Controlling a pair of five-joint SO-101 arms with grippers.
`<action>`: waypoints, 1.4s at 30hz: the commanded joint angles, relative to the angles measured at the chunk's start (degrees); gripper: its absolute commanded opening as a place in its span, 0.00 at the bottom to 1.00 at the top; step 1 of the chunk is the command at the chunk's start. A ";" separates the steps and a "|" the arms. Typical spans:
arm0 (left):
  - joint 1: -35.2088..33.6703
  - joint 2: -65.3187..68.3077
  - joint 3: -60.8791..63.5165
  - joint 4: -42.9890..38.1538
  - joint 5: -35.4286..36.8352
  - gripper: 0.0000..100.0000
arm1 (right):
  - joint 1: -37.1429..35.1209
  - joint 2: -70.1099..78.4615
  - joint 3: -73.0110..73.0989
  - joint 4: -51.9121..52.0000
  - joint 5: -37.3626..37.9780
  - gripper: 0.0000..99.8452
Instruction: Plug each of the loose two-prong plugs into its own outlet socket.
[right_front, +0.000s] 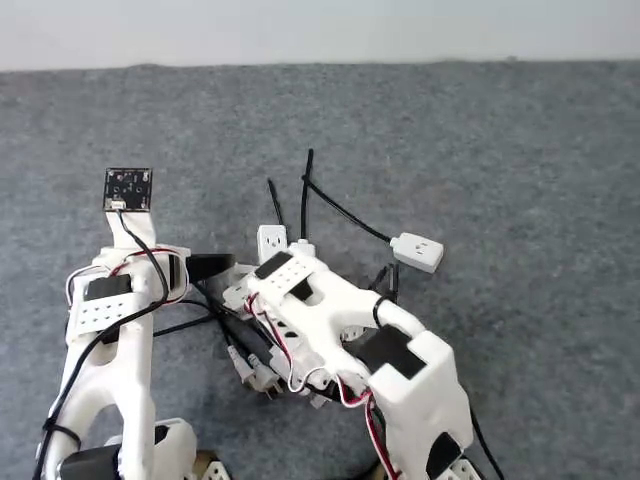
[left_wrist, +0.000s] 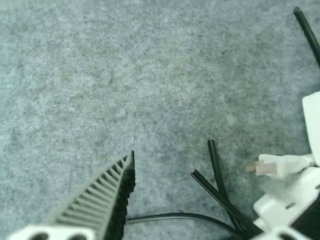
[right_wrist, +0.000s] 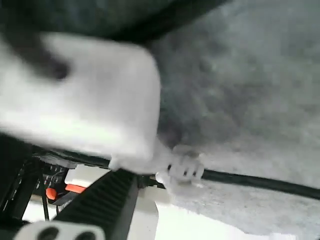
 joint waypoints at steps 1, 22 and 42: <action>0.09 0.09 -0.40 -1.49 0.18 0.52 | -0.57 0.75 -0.62 -2.51 -0.62 0.54; 0.09 -0.26 -0.40 -1.41 0.18 0.52 | 4.26 0.31 -0.79 -4.44 5.10 0.02; 0.09 0.00 -0.40 -1.49 0.18 0.52 | 9.01 -1.63 -1.14 2.42 7.38 0.02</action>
